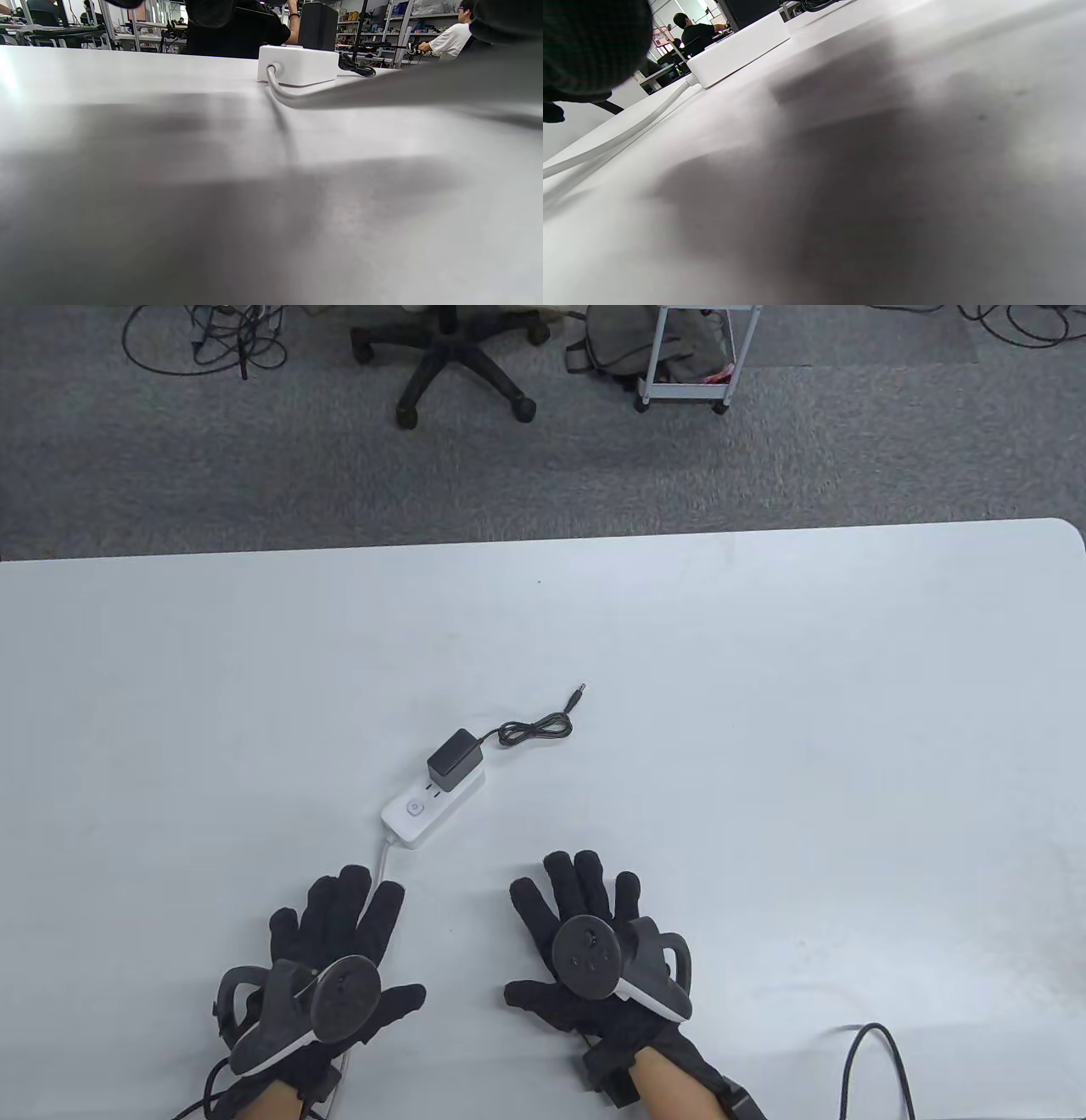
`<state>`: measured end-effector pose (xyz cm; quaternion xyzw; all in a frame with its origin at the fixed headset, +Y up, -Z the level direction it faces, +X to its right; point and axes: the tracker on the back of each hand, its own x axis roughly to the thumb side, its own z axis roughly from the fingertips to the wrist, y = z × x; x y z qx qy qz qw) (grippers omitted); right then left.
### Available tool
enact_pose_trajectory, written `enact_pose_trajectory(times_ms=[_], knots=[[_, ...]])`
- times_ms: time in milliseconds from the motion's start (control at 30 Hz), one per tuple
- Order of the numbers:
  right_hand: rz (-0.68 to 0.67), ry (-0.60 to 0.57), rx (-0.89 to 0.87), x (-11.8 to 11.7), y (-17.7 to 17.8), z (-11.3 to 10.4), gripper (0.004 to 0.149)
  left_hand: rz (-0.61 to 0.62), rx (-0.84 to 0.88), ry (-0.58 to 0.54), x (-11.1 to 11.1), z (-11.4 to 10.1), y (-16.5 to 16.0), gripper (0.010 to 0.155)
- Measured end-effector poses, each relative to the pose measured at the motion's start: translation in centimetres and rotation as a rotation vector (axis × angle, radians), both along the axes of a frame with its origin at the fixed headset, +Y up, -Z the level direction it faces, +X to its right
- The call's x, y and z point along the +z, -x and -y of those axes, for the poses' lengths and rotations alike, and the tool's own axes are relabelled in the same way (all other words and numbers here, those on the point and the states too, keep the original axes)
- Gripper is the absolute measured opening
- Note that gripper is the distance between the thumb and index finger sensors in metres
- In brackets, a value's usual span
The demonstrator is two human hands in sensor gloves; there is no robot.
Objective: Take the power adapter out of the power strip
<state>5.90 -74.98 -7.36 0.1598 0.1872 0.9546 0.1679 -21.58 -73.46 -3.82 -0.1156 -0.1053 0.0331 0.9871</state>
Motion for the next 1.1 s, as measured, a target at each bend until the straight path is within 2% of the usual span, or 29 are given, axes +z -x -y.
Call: enact_pose_trajectory(times_ms=[1100], knots=[[-0.011, 0.007, -0.019, 0.14, 0.12, 0.48, 0.095, -0.002, -0.021, 0.044, -0.16, 0.03, -0.29, 0.102]])
